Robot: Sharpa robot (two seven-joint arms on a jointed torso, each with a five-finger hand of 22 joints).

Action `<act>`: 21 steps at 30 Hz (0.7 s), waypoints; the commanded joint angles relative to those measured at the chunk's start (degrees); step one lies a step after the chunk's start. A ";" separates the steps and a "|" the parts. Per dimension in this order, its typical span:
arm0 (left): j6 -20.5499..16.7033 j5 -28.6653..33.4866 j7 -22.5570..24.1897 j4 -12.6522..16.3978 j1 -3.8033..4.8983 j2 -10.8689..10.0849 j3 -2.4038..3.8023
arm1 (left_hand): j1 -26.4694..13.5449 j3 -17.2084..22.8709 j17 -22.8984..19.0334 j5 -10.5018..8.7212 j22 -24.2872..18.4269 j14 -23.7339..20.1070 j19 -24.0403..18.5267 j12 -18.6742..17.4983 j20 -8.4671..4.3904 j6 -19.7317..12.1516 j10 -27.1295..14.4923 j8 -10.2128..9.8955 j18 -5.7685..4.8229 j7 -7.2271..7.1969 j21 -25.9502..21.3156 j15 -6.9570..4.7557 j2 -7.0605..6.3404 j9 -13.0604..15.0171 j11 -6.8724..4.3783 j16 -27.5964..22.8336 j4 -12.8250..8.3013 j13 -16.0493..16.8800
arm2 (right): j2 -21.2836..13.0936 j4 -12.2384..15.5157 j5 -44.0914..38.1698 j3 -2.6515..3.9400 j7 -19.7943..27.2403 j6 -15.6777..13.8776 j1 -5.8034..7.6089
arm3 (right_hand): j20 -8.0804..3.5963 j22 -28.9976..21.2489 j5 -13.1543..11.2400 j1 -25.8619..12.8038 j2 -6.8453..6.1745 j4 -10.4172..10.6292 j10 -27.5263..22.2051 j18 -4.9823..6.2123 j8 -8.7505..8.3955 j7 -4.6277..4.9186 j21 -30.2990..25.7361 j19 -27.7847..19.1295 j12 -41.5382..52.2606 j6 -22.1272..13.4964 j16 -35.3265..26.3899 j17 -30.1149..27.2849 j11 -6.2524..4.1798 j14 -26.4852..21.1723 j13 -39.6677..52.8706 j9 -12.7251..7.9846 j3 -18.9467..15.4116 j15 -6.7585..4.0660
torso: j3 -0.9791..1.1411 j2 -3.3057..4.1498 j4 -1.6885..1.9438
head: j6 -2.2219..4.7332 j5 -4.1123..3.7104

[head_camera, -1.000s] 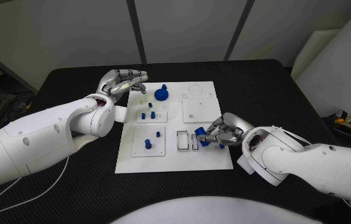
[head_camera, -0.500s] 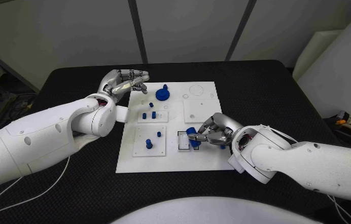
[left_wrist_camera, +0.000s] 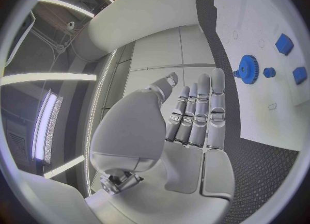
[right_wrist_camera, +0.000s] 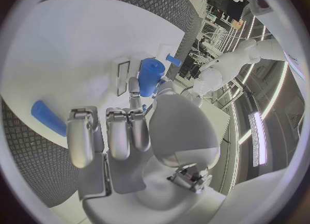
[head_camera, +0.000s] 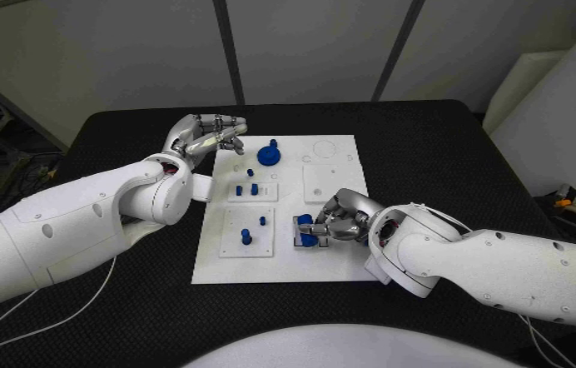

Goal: Assemble the parts on the task board

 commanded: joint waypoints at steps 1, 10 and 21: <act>0.39 0.05 0.24 0.23 0.09 -0.11 0.04 | -0.05 -0.02 -0.05 0.05 -0.10 -0.24 0.23 0.29 0.14 -0.32 -0.42 0.27 -0.65 -0.03 -0.34 0.07 0.55 -0.03 -0.10 0.07 -0.21 -0.06 | 0.36 -0.45 0.19 -0.03 -0.53 1.15 0.03 | -0.28 14.76 -0.36 -0.28 0.19 -0.13 5.97 -0.77 -0.17 -0.07 0.21 5.75 0.16 0.39 0.15 15.09 -0.37 6.06 15.08 -0.19 -0.35 -0.27 | -0.05 0.02 -0.10 | -0.04 0.14; 0.38 0.05 0.23 0.31 0.09 -0.22 0.04 | -0.05 -0.02 -0.05 0.05 -0.10 -0.24 0.23 0.29 0.14 -0.32 -0.42 0.27 -0.65 -0.03 -0.34 0.07 0.55 -0.03 -0.10 0.07 -0.21 -0.06 | 1.31 -1.29 -0.07 -0.03 -0.60 1.53 0.04 | -0.52 14.43 -10.49 -4.67 0.15 -0.27 5.97 -0.69 -0.13 -0.27 0.01 5.57 0.16 0.23 0.15 15.09 -0.45 6.06 15.08 1.10 -2.63 -0.50 | -0.03 0.04 -0.07 | -0.27 0.37; 0.36 0.05 0.24 0.37 0.09 -0.38 0.04 | 0.04 -0.01 -0.11 0.03 -0.14 -0.25 0.26 0.46 0.13 -0.44 -0.58 0.37 -0.65 0.00 -0.35 0.08 0.54 -0.04 -0.08 0.10 -0.31 -0.11 | 1.07 -1.00 -0.95 -0.04 0.03 0.55 0.03 | -0.46 14.16 -18.07 -11.58 -2.59 0.13 5.97 -0.61 -0.27 -0.15 -0.18 5.42 0.16 -0.26 0.15 15.09 -0.47 6.06 15.08 3.04 1.21 -0.41 | 0.06 -0.03 -0.14 | -0.46 0.50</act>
